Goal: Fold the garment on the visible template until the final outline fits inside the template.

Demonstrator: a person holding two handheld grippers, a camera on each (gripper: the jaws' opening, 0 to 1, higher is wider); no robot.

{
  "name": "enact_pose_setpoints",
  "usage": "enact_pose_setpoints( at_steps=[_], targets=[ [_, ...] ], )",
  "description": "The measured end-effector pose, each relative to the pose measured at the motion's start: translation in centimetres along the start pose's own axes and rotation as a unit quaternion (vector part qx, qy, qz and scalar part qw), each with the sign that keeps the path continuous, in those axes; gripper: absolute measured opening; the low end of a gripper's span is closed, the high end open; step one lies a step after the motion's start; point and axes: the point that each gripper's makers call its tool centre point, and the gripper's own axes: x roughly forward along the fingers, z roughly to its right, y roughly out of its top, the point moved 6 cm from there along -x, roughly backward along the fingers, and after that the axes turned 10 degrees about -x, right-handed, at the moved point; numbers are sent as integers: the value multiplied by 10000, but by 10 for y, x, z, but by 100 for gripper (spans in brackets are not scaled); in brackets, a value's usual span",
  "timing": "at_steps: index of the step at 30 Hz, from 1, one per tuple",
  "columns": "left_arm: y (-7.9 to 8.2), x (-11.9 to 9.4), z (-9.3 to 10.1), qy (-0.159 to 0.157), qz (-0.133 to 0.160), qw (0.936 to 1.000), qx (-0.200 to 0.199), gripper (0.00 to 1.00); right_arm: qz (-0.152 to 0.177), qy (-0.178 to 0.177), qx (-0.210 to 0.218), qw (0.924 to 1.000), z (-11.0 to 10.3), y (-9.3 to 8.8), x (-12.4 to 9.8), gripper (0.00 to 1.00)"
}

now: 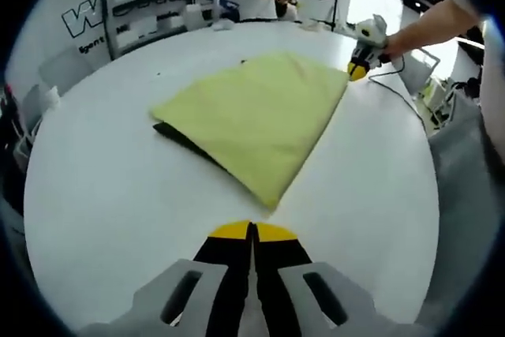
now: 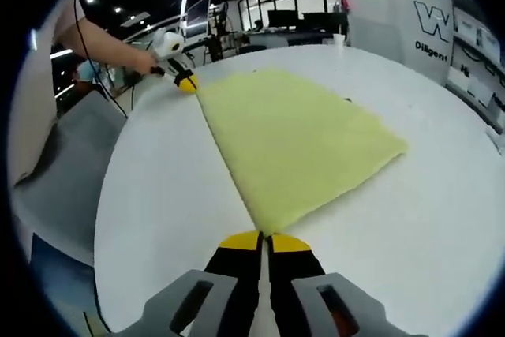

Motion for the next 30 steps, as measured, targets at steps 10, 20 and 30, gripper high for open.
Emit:
enact_pose_setpoints(
  at_steps=[10, 20, 30],
  targets=[
    [15, 4, 12, -209, 197, 9993, -240, 25, 54, 14, 216, 9998, 1, 3, -4, 4],
    [7, 14, 15, -163, -135, 9997, 114, 8, 59, -36, 293, 9995, 6, 3, -2, 0],
    [9, 7, 11, -410, 8, 9978, 519, 2, 78, -24, 70, 9999, 7, 1, -5, 0]
  ],
)
